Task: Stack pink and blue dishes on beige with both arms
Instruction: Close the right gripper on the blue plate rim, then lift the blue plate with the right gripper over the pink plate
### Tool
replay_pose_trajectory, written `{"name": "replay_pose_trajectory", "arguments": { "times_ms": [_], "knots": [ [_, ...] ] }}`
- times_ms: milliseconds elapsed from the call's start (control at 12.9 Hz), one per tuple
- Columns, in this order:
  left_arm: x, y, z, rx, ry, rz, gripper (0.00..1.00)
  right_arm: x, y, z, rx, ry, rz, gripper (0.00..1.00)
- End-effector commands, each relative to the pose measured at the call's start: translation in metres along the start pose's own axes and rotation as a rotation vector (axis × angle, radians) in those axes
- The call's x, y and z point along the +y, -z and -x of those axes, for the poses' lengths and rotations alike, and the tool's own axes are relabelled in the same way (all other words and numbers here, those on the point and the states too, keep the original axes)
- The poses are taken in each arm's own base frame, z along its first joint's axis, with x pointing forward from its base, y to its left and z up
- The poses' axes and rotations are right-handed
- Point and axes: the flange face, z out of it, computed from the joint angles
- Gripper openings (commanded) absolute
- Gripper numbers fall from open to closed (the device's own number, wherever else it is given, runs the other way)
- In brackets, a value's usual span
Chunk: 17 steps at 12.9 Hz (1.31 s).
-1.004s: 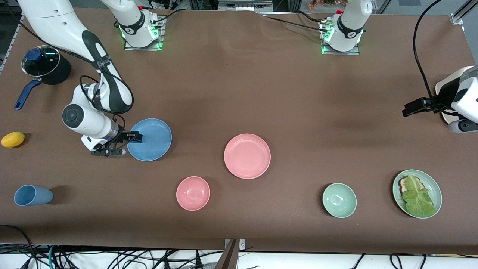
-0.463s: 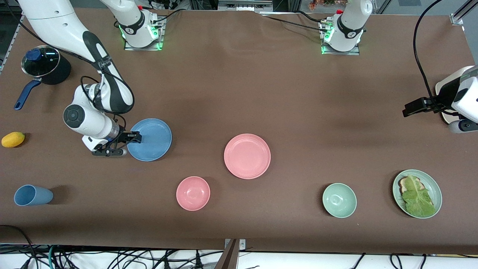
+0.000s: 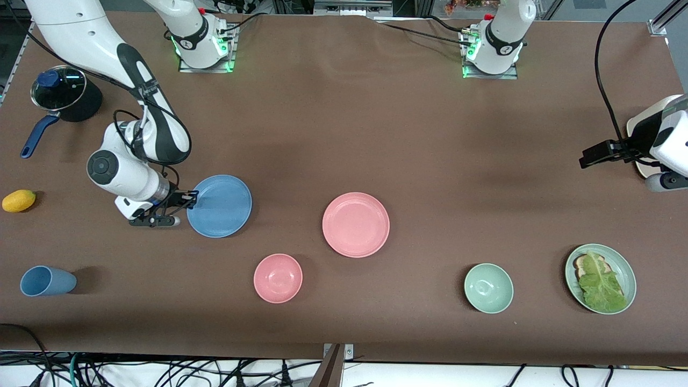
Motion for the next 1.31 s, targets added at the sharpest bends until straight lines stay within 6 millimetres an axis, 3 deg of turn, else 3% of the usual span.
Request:
{"name": "replay_pose_trajectory", "arguments": {
  "times_ms": [0, 386, 541, 618, 772, 1004, 1236],
  "knots": [
    [0.0, 0.003, 0.008, 0.011, -0.003, 0.009, 1.0, -0.001, 0.041, -0.018, -0.032, 0.0, -0.017, 0.0],
    [0.0, 0.002, 0.008, 0.009, -0.003, 0.009, 1.0, -0.012, 0.144, -0.063, -0.033, 0.035, -0.022, 0.0],
    [0.0, 0.002, 0.008, 0.008, -0.003, 0.008, 1.0, -0.048, 0.179, -0.069, -0.023, 0.042, -0.066, 0.0],
    [0.0, 0.002, 0.008, 0.008, -0.003, 0.008, 1.0, -0.067, 0.186, -0.07, -0.016, 0.02, -0.104, 0.0],
    [0.0, 0.002, 0.008, 0.008, -0.003, 0.008, 1.0, -0.106, 0.184, -0.064, -0.024, -0.022, -0.118, 0.0],
    [0.0, 0.002, 0.008, 0.006, -0.003, 0.008, 1.0, -0.203, 0.168, -0.048, -0.017, -0.113, -0.114, 0.0],
    [0.0, 0.002, 0.008, 0.006, -0.003, 0.008, 1.0, -0.285, 0.135, -0.031, 0.02, -0.243, -0.137, 0.0]
  ]
}}
